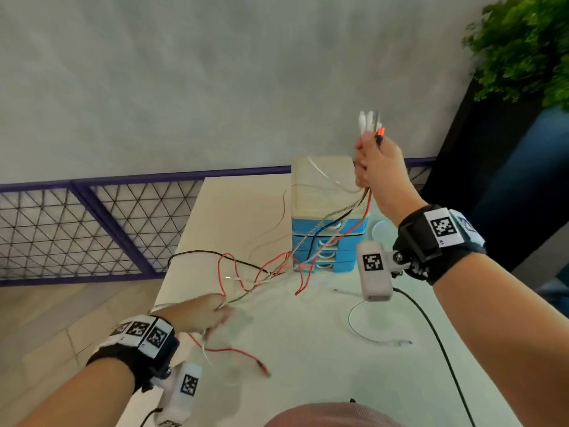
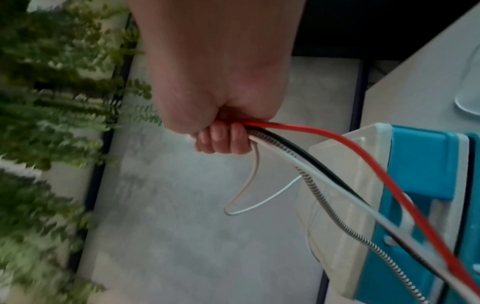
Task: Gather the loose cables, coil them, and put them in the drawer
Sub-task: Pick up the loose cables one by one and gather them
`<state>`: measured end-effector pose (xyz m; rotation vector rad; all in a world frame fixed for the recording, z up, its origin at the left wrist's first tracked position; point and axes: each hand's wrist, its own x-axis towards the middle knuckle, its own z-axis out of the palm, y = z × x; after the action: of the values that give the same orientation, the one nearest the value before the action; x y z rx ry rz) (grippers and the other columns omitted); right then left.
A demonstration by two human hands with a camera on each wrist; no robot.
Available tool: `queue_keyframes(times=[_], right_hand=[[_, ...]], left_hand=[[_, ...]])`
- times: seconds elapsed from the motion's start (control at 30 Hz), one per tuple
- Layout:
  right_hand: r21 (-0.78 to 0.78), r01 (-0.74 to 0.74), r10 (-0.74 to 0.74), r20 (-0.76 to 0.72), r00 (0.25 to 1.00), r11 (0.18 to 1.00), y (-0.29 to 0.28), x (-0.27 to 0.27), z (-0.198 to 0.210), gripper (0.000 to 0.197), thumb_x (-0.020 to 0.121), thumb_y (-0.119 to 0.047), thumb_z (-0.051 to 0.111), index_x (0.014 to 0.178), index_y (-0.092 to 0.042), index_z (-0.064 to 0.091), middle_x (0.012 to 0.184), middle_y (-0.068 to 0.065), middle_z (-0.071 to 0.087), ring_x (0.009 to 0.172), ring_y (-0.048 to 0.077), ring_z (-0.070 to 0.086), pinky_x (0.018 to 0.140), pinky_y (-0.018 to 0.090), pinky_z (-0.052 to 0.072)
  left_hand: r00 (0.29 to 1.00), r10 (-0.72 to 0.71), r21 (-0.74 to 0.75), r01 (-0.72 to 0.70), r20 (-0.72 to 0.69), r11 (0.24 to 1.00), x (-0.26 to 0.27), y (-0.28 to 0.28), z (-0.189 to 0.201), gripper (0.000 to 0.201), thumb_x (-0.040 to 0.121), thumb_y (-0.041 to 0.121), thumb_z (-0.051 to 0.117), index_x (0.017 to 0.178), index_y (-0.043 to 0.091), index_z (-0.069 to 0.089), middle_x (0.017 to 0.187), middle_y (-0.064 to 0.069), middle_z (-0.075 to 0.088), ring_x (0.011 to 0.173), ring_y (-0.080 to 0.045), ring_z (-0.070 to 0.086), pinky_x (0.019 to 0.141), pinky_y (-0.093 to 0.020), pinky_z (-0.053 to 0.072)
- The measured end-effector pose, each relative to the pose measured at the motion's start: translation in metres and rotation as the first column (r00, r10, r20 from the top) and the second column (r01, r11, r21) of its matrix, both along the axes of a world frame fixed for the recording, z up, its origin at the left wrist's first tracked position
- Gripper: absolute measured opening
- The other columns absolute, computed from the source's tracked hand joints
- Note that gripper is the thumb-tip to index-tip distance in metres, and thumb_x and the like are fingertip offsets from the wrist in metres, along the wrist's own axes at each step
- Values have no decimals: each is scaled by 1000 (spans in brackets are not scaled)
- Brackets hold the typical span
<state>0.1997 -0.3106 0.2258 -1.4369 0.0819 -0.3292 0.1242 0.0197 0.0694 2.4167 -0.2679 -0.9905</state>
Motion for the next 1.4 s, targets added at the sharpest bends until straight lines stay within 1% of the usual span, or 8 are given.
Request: queue_keyframes(times=[0.1,0.27,0.37,0.57,0.93,1.17,1.27,1.4], right_hand=[[-383,-146,105,-125,987,912,20,-8,-6,33,102,-32,41,78,-15,57,53,-4,36,34,7,30,41,23,26],[-719,-555,373,-421,827,419,56,-37,-22,50,92,-59,46,67,-16,49,55,-1,37,44,11,34,45,23,32],[-622,-643,433,-478,764,447,58,-45,-27,42,93,-52,52,72,-17,63,52,-1,37,38,10,34,41,21,32],[-629,-376,181,-352,918,681,30,-26,-22,38,96,-46,50,71,-16,54,57,-2,41,43,11,35,42,22,33],[-749,-226,21,-273,962,623,16,-16,-27,36,97,-39,48,74,-13,54,60,-2,46,50,12,42,52,24,36],[-664,-157,-7,-237,971,731,2,-14,-22,36,97,-37,49,72,-12,56,55,-2,40,47,13,37,50,27,33],[-754,-215,21,-259,966,621,12,-17,-27,37,97,-39,48,73,-12,55,59,-1,44,51,15,41,54,28,36],[-827,-216,-17,-262,965,519,13,-16,-34,36,96,-36,47,66,-17,43,61,-1,42,53,14,40,52,26,34]], left_hand=[[962,94,-81,-75,257,994,17,-28,30,31,95,48,43,84,19,50,66,-1,47,56,-15,47,45,-25,40],[810,193,-346,13,554,938,34,-83,92,24,97,33,42,76,26,52,64,4,48,57,-11,44,56,-35,40],[769,320,-489,-11,553,872,40,-95,109,25,100,28,40,80,19,53,62,6,48,44,0,39,45,-15,32],[941,288,-562,-141,180,815,40,-59,88,38,101,36,35,76,14,53,56,8,37,46,-11,34,45,-23,34],[981,140,16,-139,-134,990,64,-2,71,49,99,48,34,72,13,56,55,1,42,45,-14,37,50,-22,35],[957,253,-21,-252,144,967,68,12,66,46,99,43,35,76,10,58,66,-1,49,56,-14,46,60,-26,37],[820,285,52,-356,496,933,78,12,84,42,100,39,36,83,15,66,82,-7,62,71,-24,57,56,-28,36],[594,420,-177,-424,686,888,85,2,135,33,98,27,42,78,19,67,57,2,50,50,-11,45,52,-29,28]])
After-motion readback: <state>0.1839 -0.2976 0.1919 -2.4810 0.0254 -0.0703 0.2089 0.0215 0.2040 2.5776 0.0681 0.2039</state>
